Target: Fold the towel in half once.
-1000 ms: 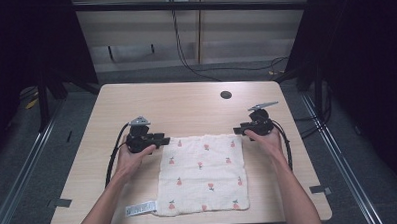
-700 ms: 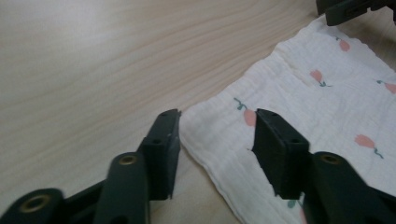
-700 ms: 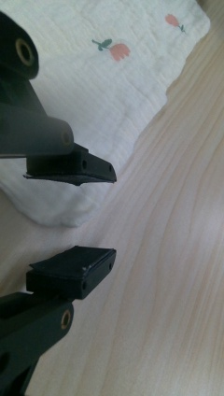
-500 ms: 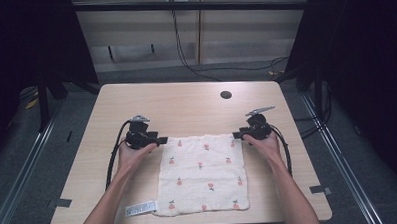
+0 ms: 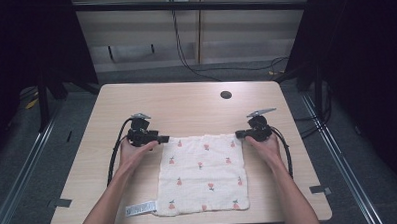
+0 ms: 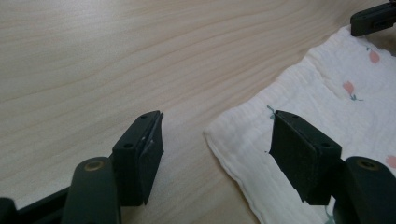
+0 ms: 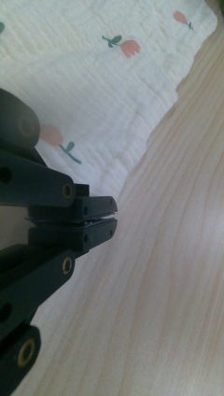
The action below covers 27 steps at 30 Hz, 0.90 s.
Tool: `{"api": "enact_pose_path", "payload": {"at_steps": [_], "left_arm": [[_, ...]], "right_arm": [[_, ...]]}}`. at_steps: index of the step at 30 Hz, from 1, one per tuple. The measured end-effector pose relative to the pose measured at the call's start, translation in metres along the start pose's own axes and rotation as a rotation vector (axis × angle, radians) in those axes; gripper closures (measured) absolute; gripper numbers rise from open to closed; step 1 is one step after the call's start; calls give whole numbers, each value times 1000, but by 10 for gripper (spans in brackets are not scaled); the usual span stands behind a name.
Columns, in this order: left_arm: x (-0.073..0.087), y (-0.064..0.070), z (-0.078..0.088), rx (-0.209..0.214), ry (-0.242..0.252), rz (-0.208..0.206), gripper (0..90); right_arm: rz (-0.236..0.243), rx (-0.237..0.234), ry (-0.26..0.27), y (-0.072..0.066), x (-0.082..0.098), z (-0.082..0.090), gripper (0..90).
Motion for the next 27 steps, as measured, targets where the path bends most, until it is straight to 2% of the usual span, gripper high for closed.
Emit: {"api": "enact_pose_path", "payload": {"at_steps": [3, 4, 5, 6, 8, 10, 12, 14, 17, 20, 21, 22, 24, 27], "left_arm": [[2, 2, -4, 15, -6, -4, 429], [3, 2, -6, 0, -5, -11, 439], [3, 1, -6, -22, -4, -34, 466], [3, 2, -7, -15, 1, -33, 497], [2, 3, -8, -21, 1, -31, 512], [3, 5, -9, -19, -8, -53, 541], [2, 4, -9, -39, -6, -67, 563], [1, 3, -11, -42, -1, -65, 589], [0, 7, -13, -29, -16, -93, 609], [0, 10, -15, -58, -40, -120, 657], [1, 11, -15, -55, -38, -117, 676], [1, 12, -16, -26, -41, -96, 682], [2, 12, -15, -50, -27, -115, 726], [3, 11, -15, -32, -41, -122, 814]], "right_arm": [[-3, -8, 3, -1, 0, -1, 883], [-1, -7, 5, -1, 0, -1, 883], [-7, -10, 8, -1, 0, -1, 883], [-7, -11, 9, -1, 0, -1, 883], [-1, -8, 7, -1, 0, -1, 882], [4, -4, 6, -1, -1, -1, 881], [0, -3, 9, -2, 0, -1, 880], [-4, -9, 9, -2, 0, -1, 878], [4, -6, 3, -3, -1, -2, 877], [18, -9, -7, -3, -1, -1, 877], [11, -8, -10, -3, 0, -1, 877], [11, -10, -5, -3, 0, 0, 877], [10, -13, -6, -3, 1, 0, 877], [7, -27, -2, -5, 1, 1, 877]]}}
Point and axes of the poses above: each handheld gripper's, and its own axes: z roughly backward along the jaws, x roughly out of its underside, y roughly to its right, the point moved 7 cm from there along -z, roughly forward along the jaws, and after that the axes turned 8 degrees about z, right-handed, at the moved point
